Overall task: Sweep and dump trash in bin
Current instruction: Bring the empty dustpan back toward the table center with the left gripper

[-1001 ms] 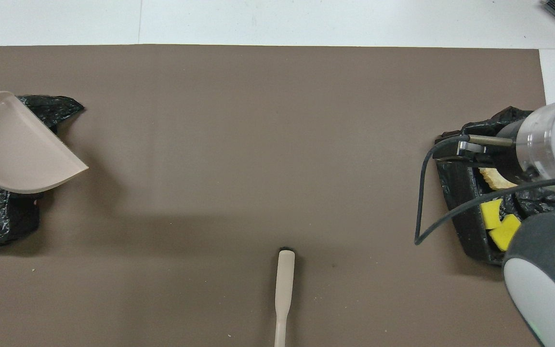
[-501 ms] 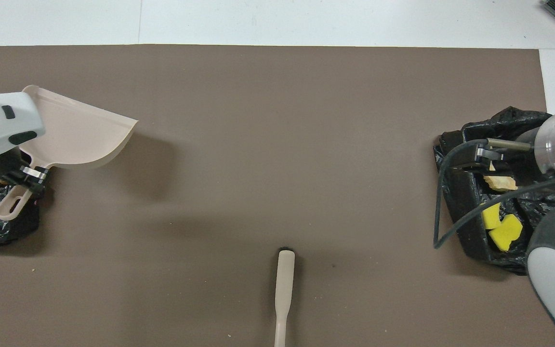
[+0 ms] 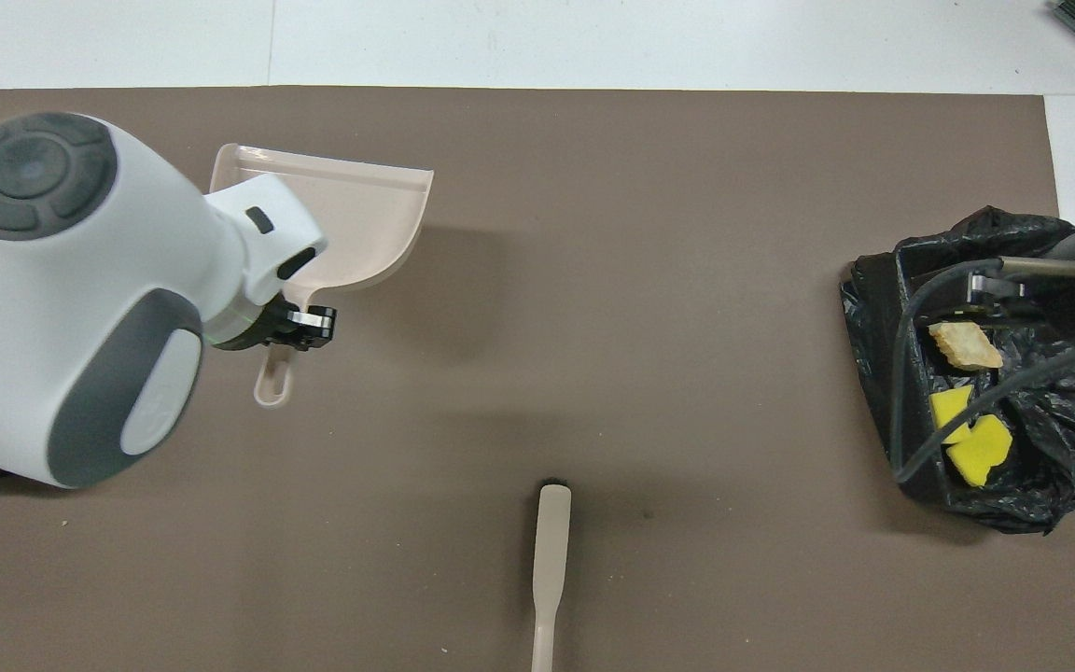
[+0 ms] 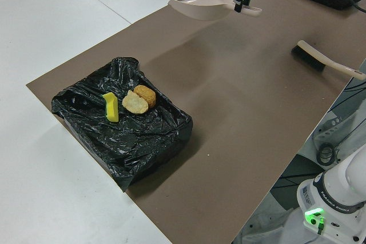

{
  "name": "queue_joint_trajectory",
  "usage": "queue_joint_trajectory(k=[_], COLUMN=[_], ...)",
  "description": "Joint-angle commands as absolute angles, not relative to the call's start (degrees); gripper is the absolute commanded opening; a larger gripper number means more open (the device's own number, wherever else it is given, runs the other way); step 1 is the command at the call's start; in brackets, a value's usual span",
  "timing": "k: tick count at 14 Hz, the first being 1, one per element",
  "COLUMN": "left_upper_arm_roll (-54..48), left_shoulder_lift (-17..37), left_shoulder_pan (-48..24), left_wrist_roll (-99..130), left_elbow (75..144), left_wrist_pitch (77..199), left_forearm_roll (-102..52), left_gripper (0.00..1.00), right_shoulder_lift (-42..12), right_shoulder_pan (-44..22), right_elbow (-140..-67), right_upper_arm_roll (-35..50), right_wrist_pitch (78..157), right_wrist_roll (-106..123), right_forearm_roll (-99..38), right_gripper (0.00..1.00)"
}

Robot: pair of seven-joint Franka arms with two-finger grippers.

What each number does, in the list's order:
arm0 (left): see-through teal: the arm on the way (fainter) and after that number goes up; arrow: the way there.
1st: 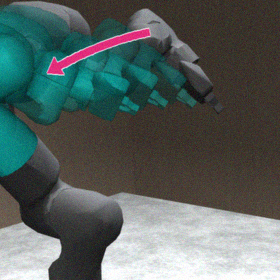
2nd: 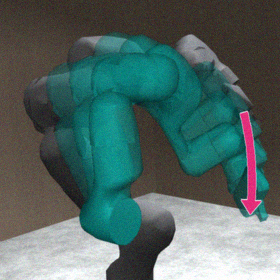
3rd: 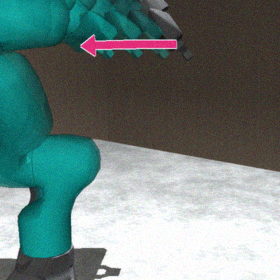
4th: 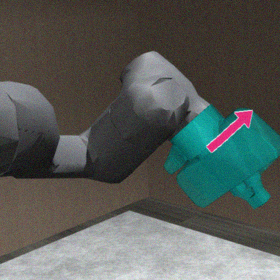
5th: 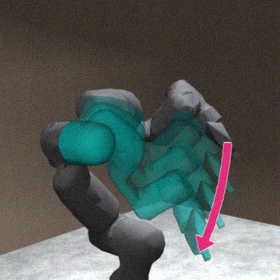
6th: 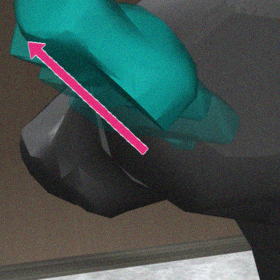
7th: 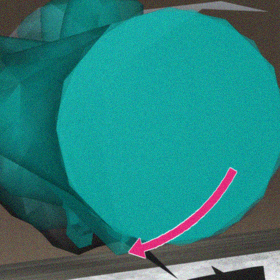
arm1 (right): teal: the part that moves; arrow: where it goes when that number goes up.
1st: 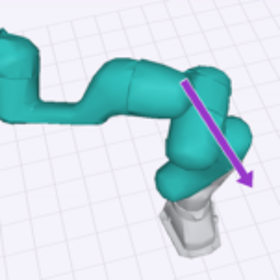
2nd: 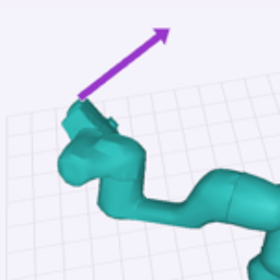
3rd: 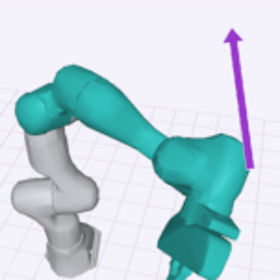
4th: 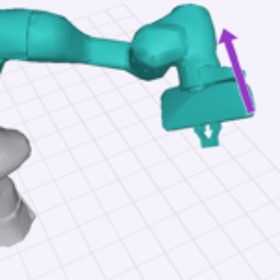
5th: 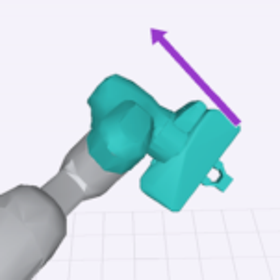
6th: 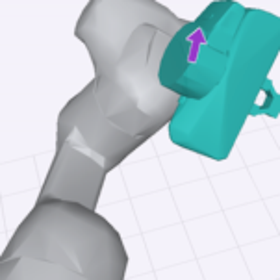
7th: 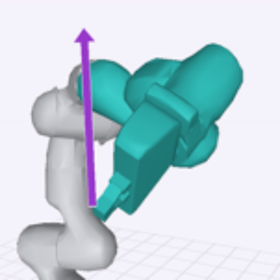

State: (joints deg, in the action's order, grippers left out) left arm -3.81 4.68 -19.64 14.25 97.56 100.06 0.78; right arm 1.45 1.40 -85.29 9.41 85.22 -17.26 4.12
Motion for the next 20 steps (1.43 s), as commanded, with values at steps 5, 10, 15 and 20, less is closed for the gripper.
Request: queue_joint_trajectory(k=[5, 10, 15, 20], left_upper_arm_roll=[-2.64, -2.64, -2.37, -1.85], left_shoulder_lift=[13.86, 19.32, 22.15, 18.81], left_shoulder_pan=[-32.50, -37.26, -38.76, -31.04], left_wrist_roll=[31.88, 36.72, 40.78, 39.47], left_elbow=[99.49, 99.76, 99.14, 96.43], left_wrist_pitch=[117.82, 125.93, 129.82, 127.71], left_forearm_roll=[-2.37, -2.46, -1.93, -1.76], left_gripper=[0.00, 0.00, 1.00, 1.00], right_shoulder_lift=[-1.14, -0.97, 0.09, 1.05], right_shoulder_pan=[0.53, 0.26, 0.18, -0.53], right_elbow=[-81.21, -81.30, -82.88, -84.20], right_upper_arm_roll=[6.15, 3.79, 2.99, 3.16], right_wrist_pitch=[83.32, 83.41, 81.74, 81.56], right_wrist_roll=[-15.65, -9.16, -8.44, -8.44], right_forearm_roll=[5.27, 4.22, 2.12, 2.02], right_gripper=[1.00, 1.00, 1.00, 1.00])
